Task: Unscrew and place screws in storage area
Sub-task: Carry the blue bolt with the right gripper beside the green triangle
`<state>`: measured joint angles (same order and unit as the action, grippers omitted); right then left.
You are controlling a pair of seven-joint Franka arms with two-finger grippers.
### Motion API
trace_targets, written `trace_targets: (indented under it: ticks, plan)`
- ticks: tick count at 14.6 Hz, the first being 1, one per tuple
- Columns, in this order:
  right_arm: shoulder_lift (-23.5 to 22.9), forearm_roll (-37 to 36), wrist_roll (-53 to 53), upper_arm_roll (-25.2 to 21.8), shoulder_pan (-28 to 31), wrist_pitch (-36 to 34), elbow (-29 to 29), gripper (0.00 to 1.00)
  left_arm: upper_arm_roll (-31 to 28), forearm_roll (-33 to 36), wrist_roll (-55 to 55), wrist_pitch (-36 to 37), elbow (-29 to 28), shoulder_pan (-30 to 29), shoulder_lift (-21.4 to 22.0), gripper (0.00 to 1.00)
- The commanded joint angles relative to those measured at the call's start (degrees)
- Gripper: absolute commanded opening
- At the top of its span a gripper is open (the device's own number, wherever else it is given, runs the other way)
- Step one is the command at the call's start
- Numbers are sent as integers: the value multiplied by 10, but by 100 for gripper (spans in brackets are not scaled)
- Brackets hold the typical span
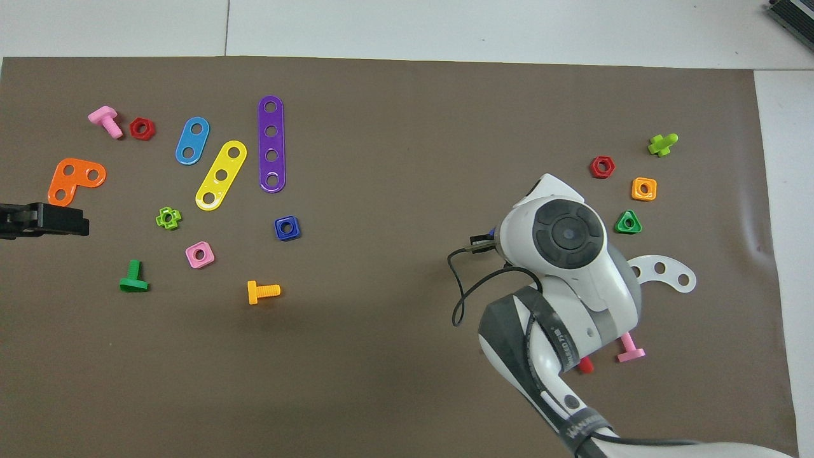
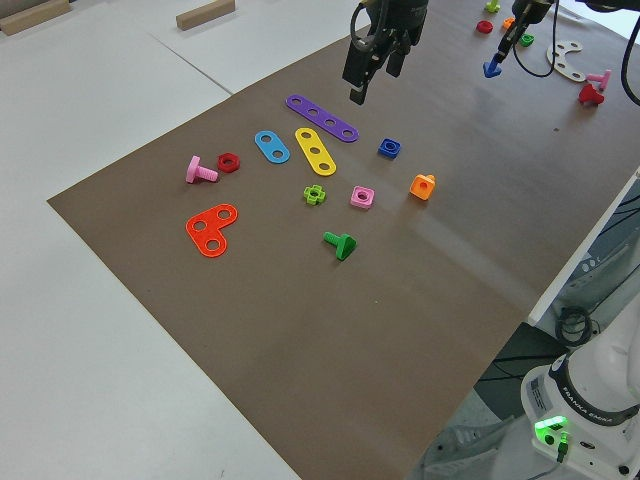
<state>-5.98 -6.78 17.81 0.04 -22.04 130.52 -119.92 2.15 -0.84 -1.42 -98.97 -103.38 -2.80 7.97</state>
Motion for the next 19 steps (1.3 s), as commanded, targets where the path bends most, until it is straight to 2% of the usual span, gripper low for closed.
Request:
trace_targets:
  ticks: [1,5,9,14,15,16,17,19]
  plan:
    - [61,2,-87,7,59,5,-61,0,1,7,-3,8,23,2,-16,100]
    - [69,4,-226,7,124,11,-86,0,2,8,-3,25,27,4,-17,100]
    - [41,5,-235,7,165,64,-93,0,4,16,-3,42,40,7,-19,100]
    - [8,6,-231,7,189,108,-92,0,4,17,-3,94,117,8,-53,100]
    - [8,6,-230,7,189,108,-92,12,5,16,-4,103,128,8,-59,100]
    - [8,6,-229,7,188,107,-92,77,5,15,-4,112,142,8,-66,100]
    - [9,6,-226,7,188,103,-89,100,5,12,-4,119,156,8,-74,100]
    - [21,7,-223,7,188,89,-83,100,5,9,-4,126,177,10,-86,100]
